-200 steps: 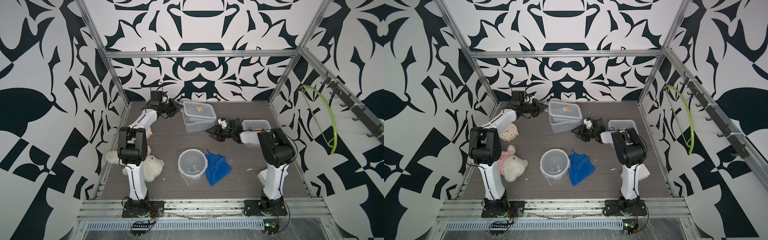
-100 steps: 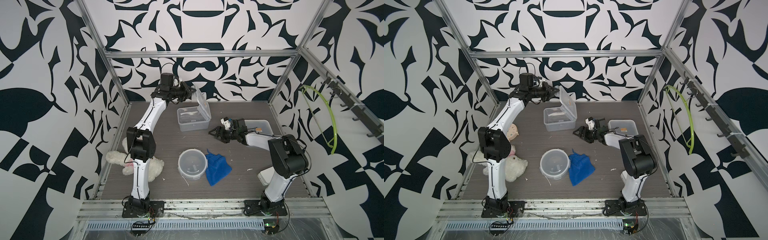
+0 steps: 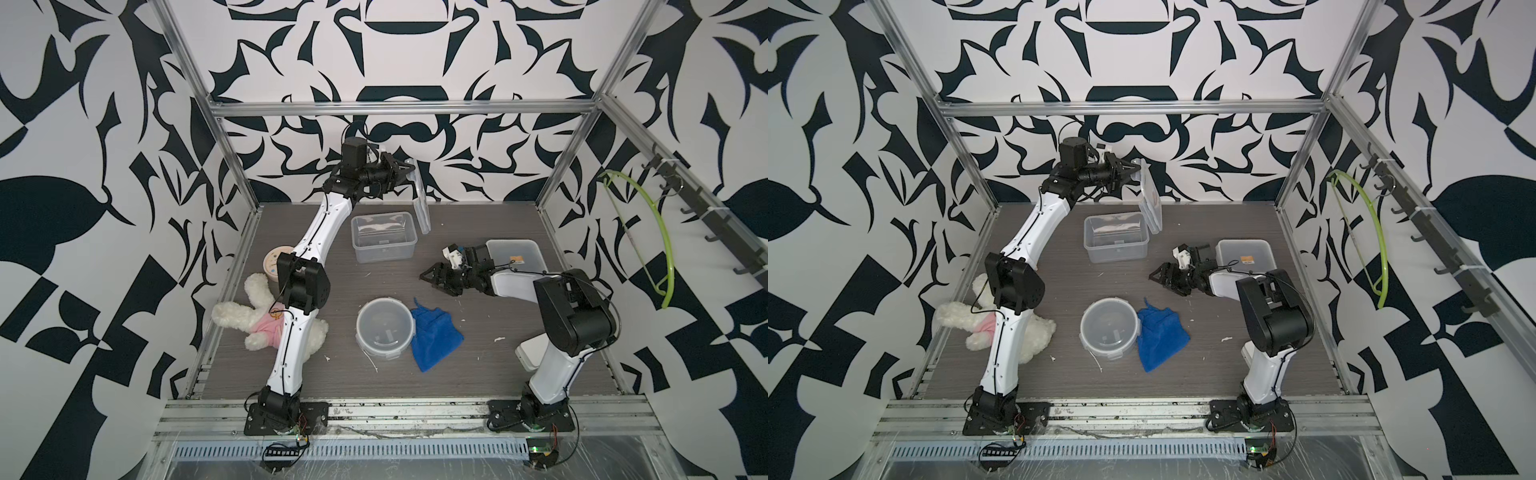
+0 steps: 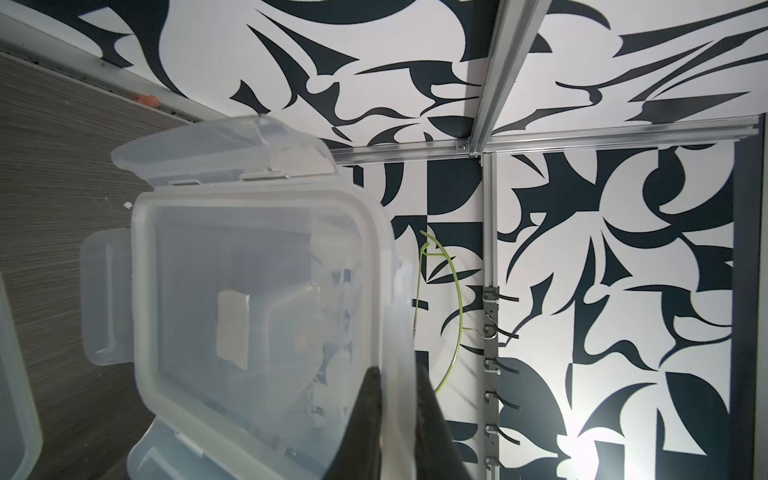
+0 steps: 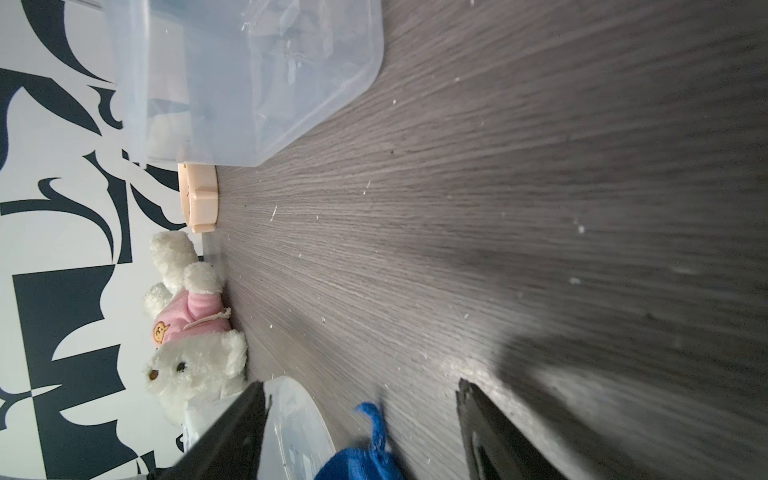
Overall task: Wipe the insides of the lunch boxes
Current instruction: Open the lid of the lunch box, then place the lid at the corner of the board.
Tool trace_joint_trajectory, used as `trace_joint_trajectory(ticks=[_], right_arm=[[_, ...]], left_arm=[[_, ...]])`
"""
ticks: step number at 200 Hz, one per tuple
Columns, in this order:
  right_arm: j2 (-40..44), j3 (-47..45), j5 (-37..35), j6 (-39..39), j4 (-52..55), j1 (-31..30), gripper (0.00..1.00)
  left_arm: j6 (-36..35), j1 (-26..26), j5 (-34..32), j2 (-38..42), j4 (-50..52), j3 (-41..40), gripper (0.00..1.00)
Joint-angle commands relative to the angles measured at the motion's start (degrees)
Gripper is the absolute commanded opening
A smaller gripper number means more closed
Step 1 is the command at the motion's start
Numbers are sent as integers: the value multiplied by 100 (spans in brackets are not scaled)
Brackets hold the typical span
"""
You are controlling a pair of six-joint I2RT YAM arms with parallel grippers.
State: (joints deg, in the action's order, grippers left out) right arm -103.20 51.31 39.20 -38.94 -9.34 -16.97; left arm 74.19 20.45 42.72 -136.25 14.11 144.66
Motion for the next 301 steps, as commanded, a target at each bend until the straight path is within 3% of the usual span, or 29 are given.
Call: trace_joint_trajectory(ticks=[1, 25, 86, 139, 233, 301], right_arm=[[-27, -40, -62, 180, -6, -17, 73], [-222, -16, -40, 228, 3, -18, 72], [-574, 35, 0, -15, -253, -14, 70], [-580, 139, 4, -23, -108, -16, 70], [-701, 414, -123, 65, 317, -17, 69], [-692, 397, -166, -44, 329, -25, 69]], left_arm=[[-54, -337, 228, 476, -528, 327, 6], [-509, -865, 246, 1069, -187, 168, 7], [-2080, -2466, -304, 2661, 1214, -1436, 8], [-3116, -3262, -772, 2677, 1838, -2167, 8], [-4554, -3324, -2457, 1847, 3068, -2279, 9], [-4804, -2567, -2569, 761, 3415, -1873, 19]])
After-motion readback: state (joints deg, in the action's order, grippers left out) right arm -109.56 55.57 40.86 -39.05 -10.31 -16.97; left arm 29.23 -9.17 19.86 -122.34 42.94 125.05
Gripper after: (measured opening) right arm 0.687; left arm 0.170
